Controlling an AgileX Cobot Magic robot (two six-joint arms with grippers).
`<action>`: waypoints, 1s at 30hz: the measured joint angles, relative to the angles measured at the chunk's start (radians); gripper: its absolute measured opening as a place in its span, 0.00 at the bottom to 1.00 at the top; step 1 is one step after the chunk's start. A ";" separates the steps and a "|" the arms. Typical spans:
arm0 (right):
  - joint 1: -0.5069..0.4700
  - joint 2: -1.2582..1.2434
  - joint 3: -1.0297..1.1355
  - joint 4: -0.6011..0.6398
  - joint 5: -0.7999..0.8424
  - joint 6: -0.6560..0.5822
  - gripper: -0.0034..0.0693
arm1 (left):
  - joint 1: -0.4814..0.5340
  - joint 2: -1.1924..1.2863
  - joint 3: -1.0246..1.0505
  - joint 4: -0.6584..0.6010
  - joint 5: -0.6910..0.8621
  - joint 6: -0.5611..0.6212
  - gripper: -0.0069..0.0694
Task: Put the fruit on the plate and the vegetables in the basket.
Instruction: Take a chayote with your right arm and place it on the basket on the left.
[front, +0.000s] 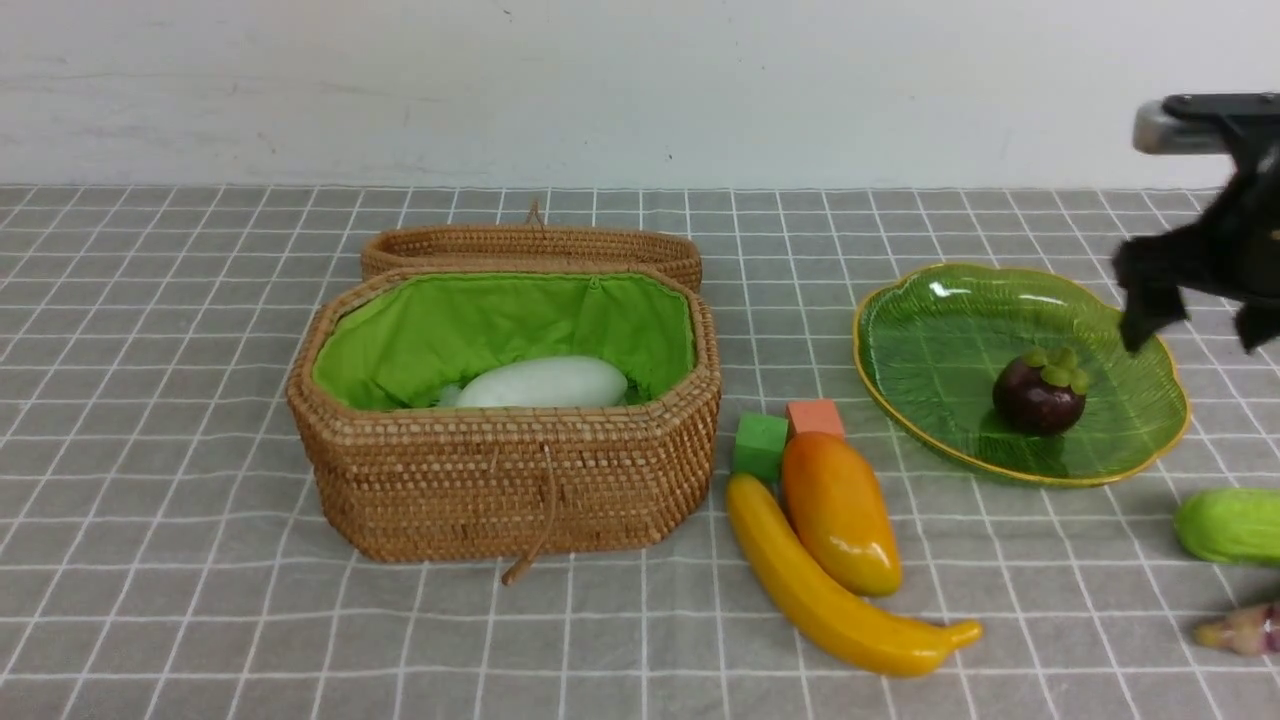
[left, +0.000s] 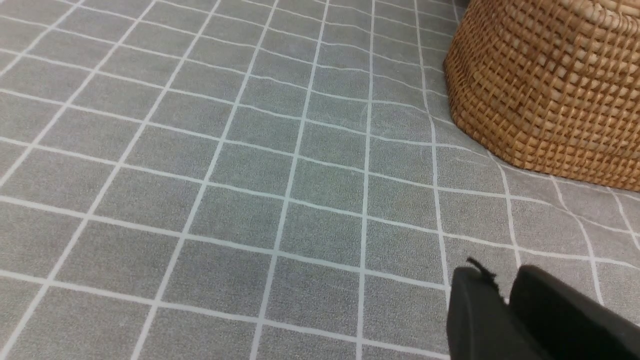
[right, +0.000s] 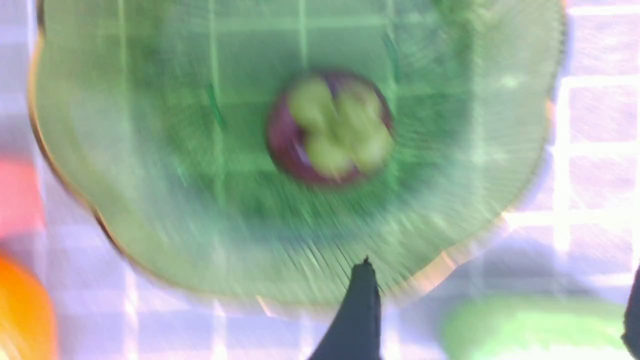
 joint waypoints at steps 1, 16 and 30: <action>-0.007 -0.008 0.020 0.000 0.001 -0.025 0.93 | 0.000 0.000 0.000 0.000 0.000 0.000 0.23; -0.044 0.028 0.292 -0.171 -0.133 -0.815 0.74 | 0.000 0.000 0.000 0.023 0.000 0.000 0.24; -0.044 0.130 0.271 -0.224 -0.201 -0.818 0.66 | 0.000 0.000 0.000 0.024 0.000 0.000 0.24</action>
